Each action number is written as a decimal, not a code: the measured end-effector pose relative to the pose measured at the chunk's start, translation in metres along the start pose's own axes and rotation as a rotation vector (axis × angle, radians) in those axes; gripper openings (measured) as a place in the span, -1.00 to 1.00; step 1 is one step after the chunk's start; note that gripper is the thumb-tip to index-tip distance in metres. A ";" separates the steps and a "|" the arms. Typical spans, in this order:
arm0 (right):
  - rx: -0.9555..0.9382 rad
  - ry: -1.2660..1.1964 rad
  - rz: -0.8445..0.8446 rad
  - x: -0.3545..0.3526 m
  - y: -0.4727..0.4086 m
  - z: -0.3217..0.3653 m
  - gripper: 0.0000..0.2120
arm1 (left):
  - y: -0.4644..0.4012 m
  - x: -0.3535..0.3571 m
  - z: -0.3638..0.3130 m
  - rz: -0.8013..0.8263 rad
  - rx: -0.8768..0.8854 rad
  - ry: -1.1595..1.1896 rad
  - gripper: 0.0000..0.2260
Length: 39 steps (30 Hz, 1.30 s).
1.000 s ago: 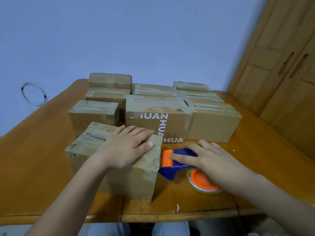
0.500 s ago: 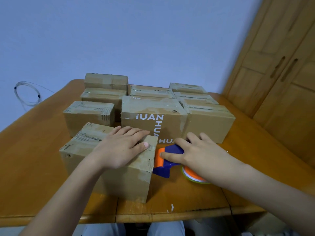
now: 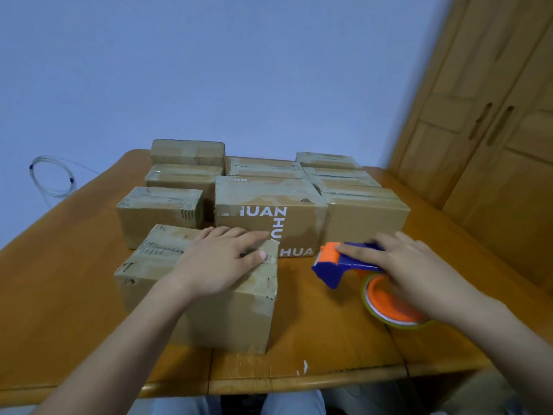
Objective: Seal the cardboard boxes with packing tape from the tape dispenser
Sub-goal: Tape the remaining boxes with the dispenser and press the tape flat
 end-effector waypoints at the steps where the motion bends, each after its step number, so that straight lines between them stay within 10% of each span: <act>1: 0.018 -0.072 -0.022 0.000 0.001 -0.008 -0.17 | -0.002 -0.001 -0.001 -0.007 -0.003 0.003 -0.53; 15: -0.022 -0.461 -0.332 -0.006 -0.009 -0.014 -0.08 | -0.031 -0.028 0.006 0.022 -0.097 -0.310 -0.46; 25: -0.101 -0.516 -0.424 -0.033 -0.029 -0.010 -0.10 | -0.029 -0.022 0.013 0.044 -0.072 0.027 -0.58; 39: -0.205 -0.573 -0.390 -0.049 -0.052 0.018 -0.25 | -0.026 -0.031 0.022 -0.182 -0.152 -0.083 -0.50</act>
Point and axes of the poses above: each hand's wrist, its own y-axis away from the middle knuckle, its own x-axis out of the palm, z = x × y, the point moved 6 cm from there along -y, towards the middle knuckle, and after that the axes turned 5 degrees about x, right-handed, at the moved point
